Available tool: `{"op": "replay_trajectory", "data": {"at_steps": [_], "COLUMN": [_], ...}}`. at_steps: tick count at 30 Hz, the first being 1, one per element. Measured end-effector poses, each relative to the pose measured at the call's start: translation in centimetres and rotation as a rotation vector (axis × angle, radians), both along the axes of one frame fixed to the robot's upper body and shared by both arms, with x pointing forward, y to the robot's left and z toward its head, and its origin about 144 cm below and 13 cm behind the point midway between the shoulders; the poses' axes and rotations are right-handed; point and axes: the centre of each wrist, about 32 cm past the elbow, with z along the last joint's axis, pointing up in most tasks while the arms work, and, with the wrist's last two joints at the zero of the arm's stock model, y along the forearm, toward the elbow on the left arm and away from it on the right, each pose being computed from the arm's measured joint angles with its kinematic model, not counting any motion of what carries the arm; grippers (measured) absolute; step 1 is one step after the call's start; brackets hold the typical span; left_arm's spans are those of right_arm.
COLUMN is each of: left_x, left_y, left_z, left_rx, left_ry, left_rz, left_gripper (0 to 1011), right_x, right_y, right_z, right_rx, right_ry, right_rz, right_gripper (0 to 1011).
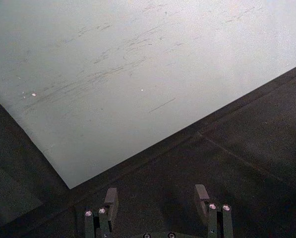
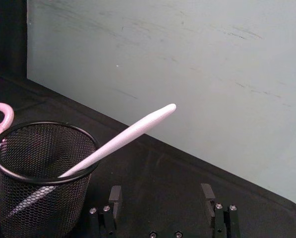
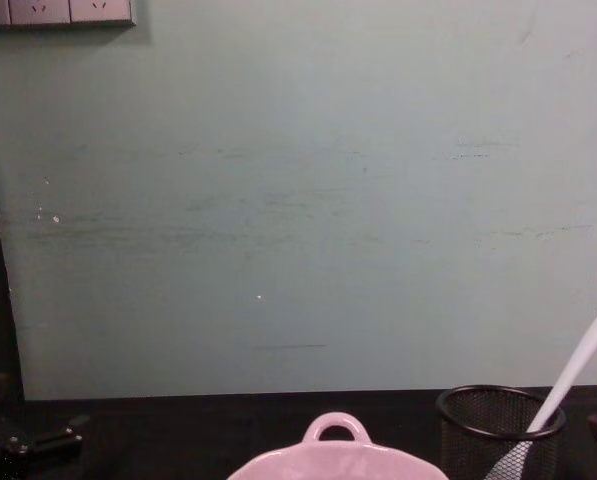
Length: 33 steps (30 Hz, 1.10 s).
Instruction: Use the one hand to pick up the spoon and stir the clear water in the bowl.
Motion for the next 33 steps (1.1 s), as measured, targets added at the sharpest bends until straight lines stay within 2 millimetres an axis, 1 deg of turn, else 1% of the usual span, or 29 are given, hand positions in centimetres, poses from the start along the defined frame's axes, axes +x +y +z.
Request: {"op": "replay_trajectory", "data": {"at_steps": [8, 11, 14, 15, 17, 23, 24, 29, 30, 32, 33], "left_x": [0.0, 0.0, 0.0, 0.0, 0.0, 0.0, 0.0, 0.0, 0.0, 0.0, 0.0], "left_y": [0.0, 0.0, 0.0, 0.0, 0.0, 0.0, 0.0, 0.0, 0.0, 0.0, 0.0], "left_z": [0.0, 0.0, 0.0, 0.0, 0.0, 0.0, 0.0, 0.0, 0.0, 0.0, 0.0], "left_rx": [0.0, 0.0, 0.0, 0.0, 0.0, 0.0, 0.0, 0.0, 0.0, 0.0, 0.0], "left_ry": [0.0, 0.0, 0.0, 0.0, 0.0, 0.0, 0.0, 0.0, 0.0, 0.0, 0.0], "left_rz": [0.0, 0.0, 0.0, 0.0, 0.0, 0.0, 0.0, 0.0, 0.0, 0.0, 0.0], "left_gripper": [1011, 1011, 1011, 1011, 1011, 1011, 1011, 1011, 1011, 1011, 1011], "right_x": [0.0, -0.1, -0.9, -0.9, -1.9, -3.4, -3.4, -3.8, -3.7, -3.6, -3.4], "right_y": [0.0, 0.1, 0.3, 0.3, 0.4, 1.0, 1.0, 1.4, 1.6, 1.9, 2.2], "right_z": [0.0, 0.5, 1.1, 1.1, 1.7, 2.7, 2.7, 3.2, 3.2, 3.3, 3.3], "right_rx": [0.0, -0.001, 0.014, 0.014, 0.046, 0.146, 0.146, 0.282, 0.337, 0.387, 0.446], "right_ry": [0.001, -0.004, -0.012, -0.012, -0.022, -0.014, -0.014, 0.032, 0.049, 0.064, 0.087], "right_rz": [0.004, 0.019, 0.035, 0.035, 0.044, 0.057, 0.057, 0.061, 0.056, 0.045, 0.034], "right_gripper": [1003, 1002, 1002, 1002, 1002, 1002, 1002, 1002, 1002, 1002, 1002]}}
